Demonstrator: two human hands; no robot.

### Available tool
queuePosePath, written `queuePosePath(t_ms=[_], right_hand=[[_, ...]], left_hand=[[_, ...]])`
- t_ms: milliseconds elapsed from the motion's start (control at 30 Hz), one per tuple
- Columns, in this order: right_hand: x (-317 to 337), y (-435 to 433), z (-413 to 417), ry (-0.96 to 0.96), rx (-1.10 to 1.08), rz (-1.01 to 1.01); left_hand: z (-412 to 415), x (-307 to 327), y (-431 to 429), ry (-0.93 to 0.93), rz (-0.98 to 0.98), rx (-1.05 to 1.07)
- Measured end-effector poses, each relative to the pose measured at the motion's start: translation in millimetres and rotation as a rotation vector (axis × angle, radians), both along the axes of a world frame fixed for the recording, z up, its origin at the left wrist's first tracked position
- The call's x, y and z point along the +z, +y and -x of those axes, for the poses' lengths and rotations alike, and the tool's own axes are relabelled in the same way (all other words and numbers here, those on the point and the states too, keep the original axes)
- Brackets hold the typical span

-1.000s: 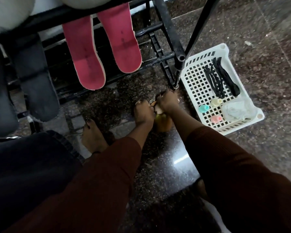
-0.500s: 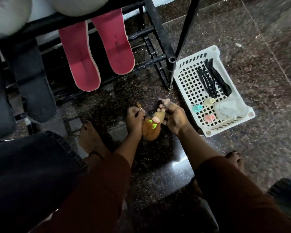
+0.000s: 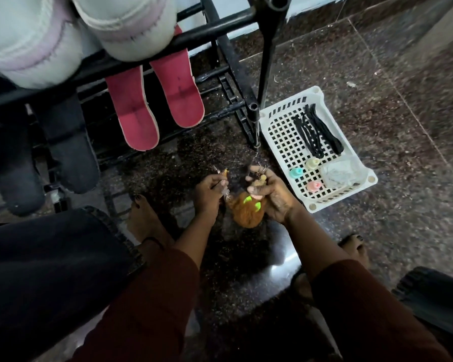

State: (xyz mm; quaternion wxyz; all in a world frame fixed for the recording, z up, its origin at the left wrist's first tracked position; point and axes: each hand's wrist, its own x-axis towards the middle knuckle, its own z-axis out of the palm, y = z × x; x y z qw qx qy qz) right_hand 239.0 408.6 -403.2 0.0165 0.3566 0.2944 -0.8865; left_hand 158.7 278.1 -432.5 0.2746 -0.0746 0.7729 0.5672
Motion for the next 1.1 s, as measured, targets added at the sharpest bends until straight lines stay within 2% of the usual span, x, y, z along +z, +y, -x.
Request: queuePosePath(t_ms=[133,233,467,633,767,900,1033,1100], right_hand=[[13.1,5.2,-8.2,0.031,0.035,-0.081],[30.6,10.7,-11.5,0.033,-0.008,-0.079],[53.1,40.7,-25.2,0.046,0.039,-0.134],[62.1,75.4,-31.4,0.095,0.000,-0.276],[57.3,112.7,-18.3,0.003,0.015,-0.478],[62.9,148.5,11.7,0.037,0.202,-0.638],[61.8,174.5,50.8,-0.175,0.449,-0.934],[55.5,177.9,67.5,-0.235,0.595,-1.007]], left_hand=[[-4.0,26.6,7.0,0.099,-0.016,-0.048],[-7.4,42.9,10.9,0.106,-0.076,-0.074],[-22.1,66.7,23.9,0.285,-0.035,-0.229],[-27.0,79.8,55.5,0.198,-0.149,-0.205],[-19.5,76.7,95.6,0.174,-0.137,-0.180],[2.7,66.2,148.8,0.260,-0.028,-0.213],[25.0,56.5,193.2,0.176,0.079,-0.268],[36.1,43.0,205.2,0.135,0.156,-0.242]])
